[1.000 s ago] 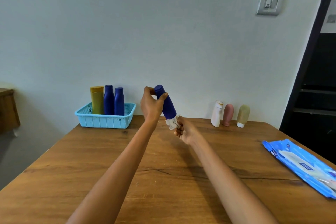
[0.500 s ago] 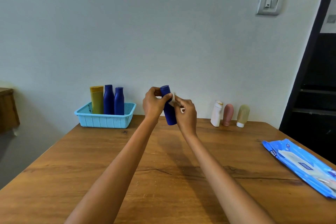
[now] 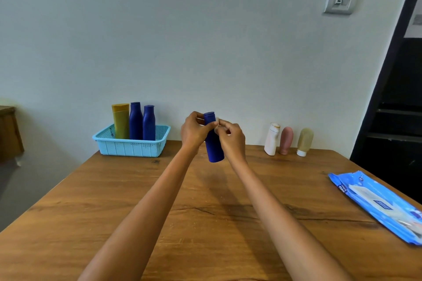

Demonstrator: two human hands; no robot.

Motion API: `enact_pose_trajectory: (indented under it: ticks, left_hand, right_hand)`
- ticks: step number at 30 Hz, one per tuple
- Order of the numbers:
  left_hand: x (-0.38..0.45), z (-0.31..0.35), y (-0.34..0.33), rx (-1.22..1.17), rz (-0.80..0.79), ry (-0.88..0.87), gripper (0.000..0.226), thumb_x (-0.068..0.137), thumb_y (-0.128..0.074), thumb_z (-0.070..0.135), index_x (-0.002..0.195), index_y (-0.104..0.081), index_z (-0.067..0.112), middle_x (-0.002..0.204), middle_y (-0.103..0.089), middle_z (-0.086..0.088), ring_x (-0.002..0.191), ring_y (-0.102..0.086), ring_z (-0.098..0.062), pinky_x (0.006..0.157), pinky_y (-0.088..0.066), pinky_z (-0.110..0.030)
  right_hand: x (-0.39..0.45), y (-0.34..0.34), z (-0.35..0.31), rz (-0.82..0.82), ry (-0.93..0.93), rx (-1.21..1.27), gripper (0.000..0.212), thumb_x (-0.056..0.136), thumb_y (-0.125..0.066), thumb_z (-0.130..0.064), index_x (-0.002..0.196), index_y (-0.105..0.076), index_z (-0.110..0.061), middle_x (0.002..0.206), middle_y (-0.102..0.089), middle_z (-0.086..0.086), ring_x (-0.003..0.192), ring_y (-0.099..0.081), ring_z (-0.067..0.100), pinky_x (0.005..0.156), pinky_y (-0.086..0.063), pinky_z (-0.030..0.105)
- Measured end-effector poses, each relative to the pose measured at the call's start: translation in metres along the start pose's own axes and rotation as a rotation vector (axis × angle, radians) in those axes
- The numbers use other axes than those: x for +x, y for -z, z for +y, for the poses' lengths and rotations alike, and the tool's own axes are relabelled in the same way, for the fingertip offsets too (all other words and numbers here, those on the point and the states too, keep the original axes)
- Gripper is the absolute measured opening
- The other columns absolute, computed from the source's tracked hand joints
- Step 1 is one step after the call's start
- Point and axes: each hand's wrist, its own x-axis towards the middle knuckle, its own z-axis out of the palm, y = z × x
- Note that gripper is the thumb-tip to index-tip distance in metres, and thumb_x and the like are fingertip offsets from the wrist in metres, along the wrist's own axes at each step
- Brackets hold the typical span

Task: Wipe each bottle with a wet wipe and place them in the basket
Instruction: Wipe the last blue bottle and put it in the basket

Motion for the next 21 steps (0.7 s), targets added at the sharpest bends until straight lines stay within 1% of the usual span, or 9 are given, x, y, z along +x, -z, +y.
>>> enact_pose_trajectory:
  ticks: [2, 4, 7, 10, 12, 14, 17, 19, 21]
  left_hand:
    - [0.001, 0.002, 0.001, -0.041, 0.008, 0.019, 0.035, 0.078, -0.075, 0.028, 0.102, -0.055, 0.012, 0.101, -0.064, -0.005, 0.091, -0.065, -0.026, 0.077, -0.057, -0.048]
    - [0.003, 0.005, 0.002, -0.072, 0.037, 0.012, 0.035, 0.076, -0.076, 0.031, 0.099, -0.055, 0.014, 0.099, -0.064, -0.002, 0.09, -0.065, -0.025, 0.077, -0.057, -0.047]
    - [0.005, 0.008, 0.005, -0.13, 0.109, 0.01, 0.033, 0.076, -0.076, 0.029, 0.098, -0.054, 0.018, 0.098, -0.063, 0.002, 0.093, -0.064, -0.022, 0.08, -0.056, -0.047]
    - [0.006, 0.007, 0.005, -0.181, 0.182, 0.024, 0.032, 0.077, -0.075, 0.026, 0.099, -0.052, 0.019, 0.098, -0.062, 0.003, 0.095, -0.063, -0.02, 0.082, -0.055, -0.046]
    - [0.006, 0.006, 0.005, -0.213, 0.214, 0.029, 0.031, 0.078, -0.074, 0.025, 0.097, -0.051, 0.02, 0.098, -0.062, 0.003, 0.096, -0.062, -0.02, 0.082, -0.055, -0.047]
    - [0.005, 0.006, 0.003, -0.237, 0.23, 0.032, 0.031, 0.078, -0.074, 0.024, 0.097, -0.049, 0.022, 0.096, -0.06, 0.005, 0.096, -0.062, -0.02, 0.082, -0.055, -0.047]
    - [0.001, 0.009, -0.005, -0.266, 0.239, 0.019, 0.034, 0.078, -0.074, 0.022, 0.098, -0.047, 0.022, 0.094, -0.057, 0.009, 0.097, -0.061, -0.018, 0.083, -0.055, -0.045]
    - [-0.004, 0.012, -0.009, -0.201, 0.241, -0.025, 0.034, 0.079, -0.073, 0.022, 0.101, -0.047, 0.021, 0.097, -0.057, 0.009, 0.095, -0.059, -0.014, 0.082, -0.053, -0.034]
    - [-0.009, 0.015, -0.012, -0.118, 0.236, -0.08, 0.034, 0.08, -0.072, 0.021, 0.103, -0.047, 0.017, 0.1, -0.057, 0.008, 0.091, -0.056, -0.012, 0.075, -0.046, -0.024]
  right_hand:
    - [0.001, -0.002, 0.0, 0.026, 0.047, 0.022, 0.026, 0.095, -0.051, -0.022, 0.117, -0.065, -0.022, 0.1, -0.058, -0.002, 0.094, -0.058, 0.013, 0.077, -0.046, 0.024]
    - [0.001, -0.003, 0.005, 0.058, 0.071, -0.022, 0.025, 0.096, -0.051, -0.029, 0.114, -0.066, -0.023, 0.102, -0.06, 0.002, 0.093, -0.059, 0.014, 0.074, -0.047, 0.025]
    - [0.001, -0.001, 0.015, 0.047, -0.023, -0.1, 0.025, 0.095, -0.051, -0.027, 0.112, -0.067, -0.017, 0.107, -0.063, 0.005, 0.093, -0.06, 0.017, 0.07, -0.043, 0.025]
    - [0.0, 0.001, 0.024, -0.012, -0.146, -0.083, 0.024, 0.096, -0.051, -0.024, 0.111, -0.067, -0.013, 0.109, -0.067, 0.004, 0.094, -0.06, 0.017, 0.073, -0.044, 0.026]
    - [-0.002, 0.003, 0.026, -0.012, -0.265, 0.032, 0.02, 0.096, -0.052, -0.021, 0.103, -0.068, -0.012, 0.102, -0.068, 0.003, 0.087, -0.059, 0.015, 0.072, -0.046, 0.027]
    - [-0.003, 0.005, 0.028, -0.007, -0.489, 0.287, 0.013, 0.095, -0.053, -0.015, 0.094, -0.066, -0.011, 0.092, -0.067, 0.005, 0.079, -0.06, 0.015, 0.07, -0.051, 0.028]
    - [-0.003, 0.004, 0.029, -0.064, -0.767, 0.708, 0.012, 0.092, -0.057, -0.008, 0.102, -0.061, -0.005, 0.095, -0.068, 0.012, 0.075, -0.066, 0.017, 0.062, -0.057, 0.024]
    - [-0.003, 0.001, 0.029, -0.057, -0.842, 0.806, 0.016, 0.091, -0.057, -0.008, 0.105, -0.06, 0.0, 0.094, -0.067, 0.015, 0.072, -0.066, 0.017, 0.059, -0.057, 0.023]
    - [-0.003, -0.001, 0.026, -0.066, -0.882, 0.867, 0.016, 0.092, -0.057, -0.01, 0.102, -0.059, 0.002, 0.092, -0.064, 0.015, 0.073, -0.064, 0.017, 0.057, -0.057, 0.023]
